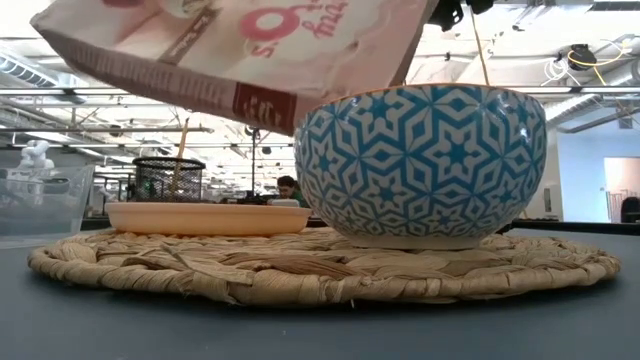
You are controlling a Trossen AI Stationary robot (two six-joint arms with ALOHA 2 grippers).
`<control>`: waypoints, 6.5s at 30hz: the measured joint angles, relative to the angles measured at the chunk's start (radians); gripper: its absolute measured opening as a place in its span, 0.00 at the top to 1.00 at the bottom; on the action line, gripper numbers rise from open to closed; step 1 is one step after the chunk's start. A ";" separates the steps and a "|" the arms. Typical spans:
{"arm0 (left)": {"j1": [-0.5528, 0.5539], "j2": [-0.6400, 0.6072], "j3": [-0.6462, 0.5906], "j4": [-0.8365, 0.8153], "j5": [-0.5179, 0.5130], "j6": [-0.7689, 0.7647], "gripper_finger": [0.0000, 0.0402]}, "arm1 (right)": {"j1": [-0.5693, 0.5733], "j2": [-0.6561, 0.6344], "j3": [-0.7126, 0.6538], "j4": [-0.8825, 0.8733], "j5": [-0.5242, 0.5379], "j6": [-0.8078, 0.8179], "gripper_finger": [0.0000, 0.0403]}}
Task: Arrange a breakfast setting
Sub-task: Pour the cereal into the orange bowl
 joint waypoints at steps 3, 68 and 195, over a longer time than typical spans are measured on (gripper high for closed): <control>-0.003 -0.010 0.000 0.024 -0.009 -0.002 0.59 | 0.000 0.000 0.000 0.000 0.000 0.000 0.27; -0.059 -0.040 0.000 0.015 -0.051 -0.087 0.59 | 0.000 0.000 0.000 0.002 0.000 -0.004 0.27; -0.082 -0.082 0.000 0.012 -0.114 -0.094 0.59 | 0.000 0.000 0.000 0.002 0.000 -0.007 0.27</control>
